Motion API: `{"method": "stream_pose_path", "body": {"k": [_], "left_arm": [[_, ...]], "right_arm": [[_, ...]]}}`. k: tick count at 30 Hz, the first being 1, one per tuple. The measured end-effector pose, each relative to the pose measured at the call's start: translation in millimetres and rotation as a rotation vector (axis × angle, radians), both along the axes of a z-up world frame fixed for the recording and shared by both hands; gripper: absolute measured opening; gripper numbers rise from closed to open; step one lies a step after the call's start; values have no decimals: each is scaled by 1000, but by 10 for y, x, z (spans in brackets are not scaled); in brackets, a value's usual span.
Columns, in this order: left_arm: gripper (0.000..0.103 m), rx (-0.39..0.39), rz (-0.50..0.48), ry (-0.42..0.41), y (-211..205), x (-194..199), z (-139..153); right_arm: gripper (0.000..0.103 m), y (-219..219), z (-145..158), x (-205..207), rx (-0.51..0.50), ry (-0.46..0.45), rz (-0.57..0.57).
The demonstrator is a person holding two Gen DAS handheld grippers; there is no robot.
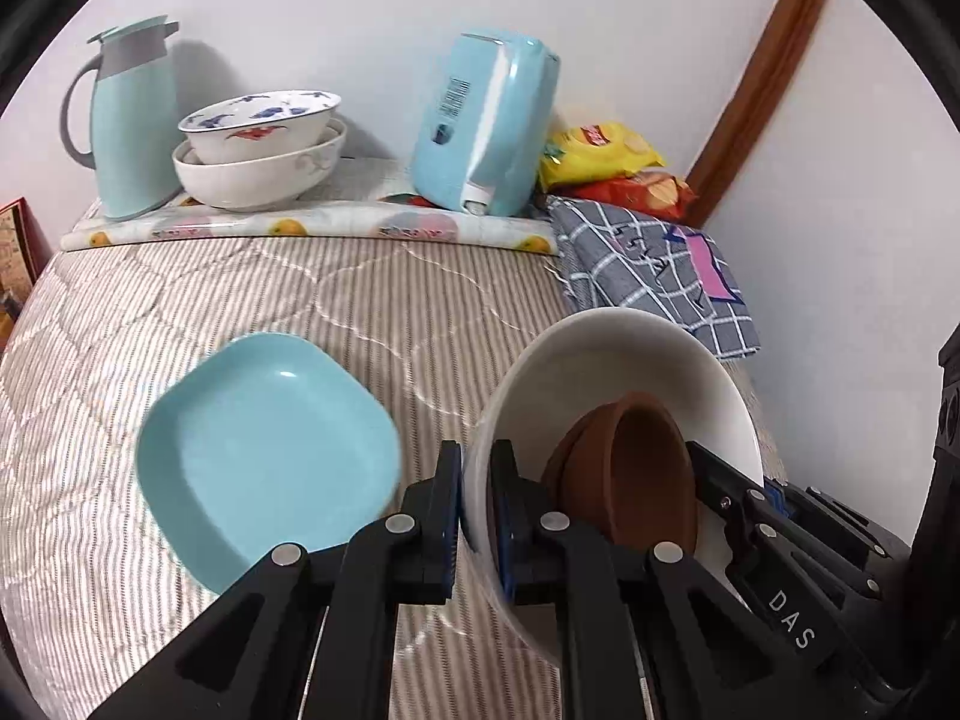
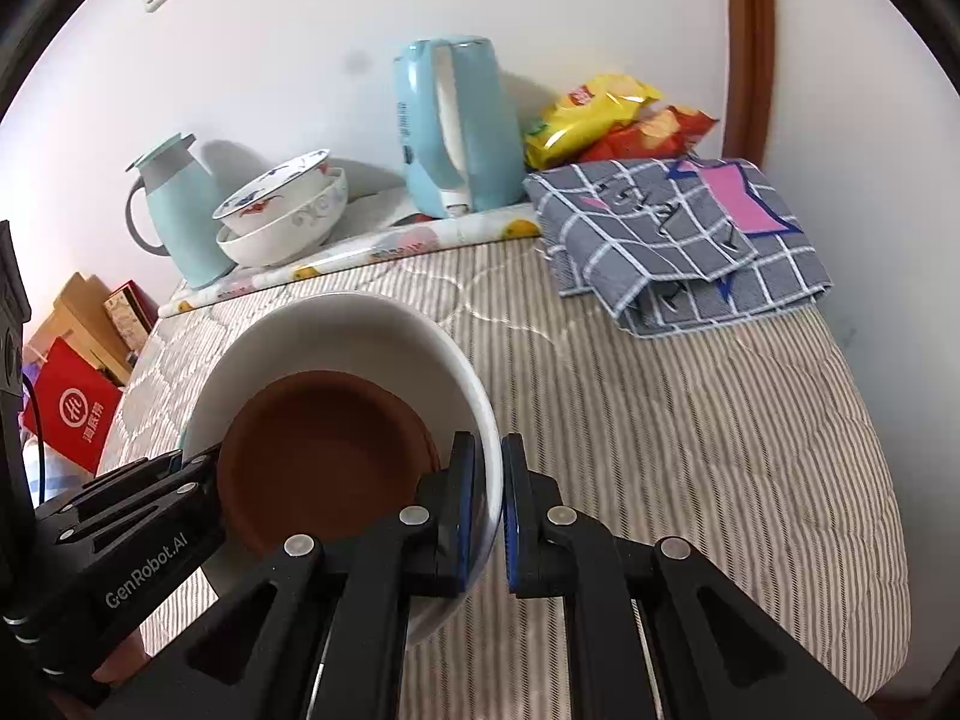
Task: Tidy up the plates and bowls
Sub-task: 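Carry the white bowl with both grippers over the light-blue plate stack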
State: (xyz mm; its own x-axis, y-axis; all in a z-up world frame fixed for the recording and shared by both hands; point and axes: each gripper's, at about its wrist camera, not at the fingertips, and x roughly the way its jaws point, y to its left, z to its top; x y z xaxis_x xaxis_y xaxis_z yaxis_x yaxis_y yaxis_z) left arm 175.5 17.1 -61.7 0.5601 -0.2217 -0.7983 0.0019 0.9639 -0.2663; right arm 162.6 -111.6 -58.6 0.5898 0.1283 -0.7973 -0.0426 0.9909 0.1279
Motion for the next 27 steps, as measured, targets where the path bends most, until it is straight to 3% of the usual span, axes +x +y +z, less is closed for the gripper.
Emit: {"method": "stream_pose_path", "body": {"k": [27], "left_arm": [[10, 0, 107, 14, 882, 51, -111]], "right_arm": [[8, 857, -87, 302, 5, 13, 107]]}}
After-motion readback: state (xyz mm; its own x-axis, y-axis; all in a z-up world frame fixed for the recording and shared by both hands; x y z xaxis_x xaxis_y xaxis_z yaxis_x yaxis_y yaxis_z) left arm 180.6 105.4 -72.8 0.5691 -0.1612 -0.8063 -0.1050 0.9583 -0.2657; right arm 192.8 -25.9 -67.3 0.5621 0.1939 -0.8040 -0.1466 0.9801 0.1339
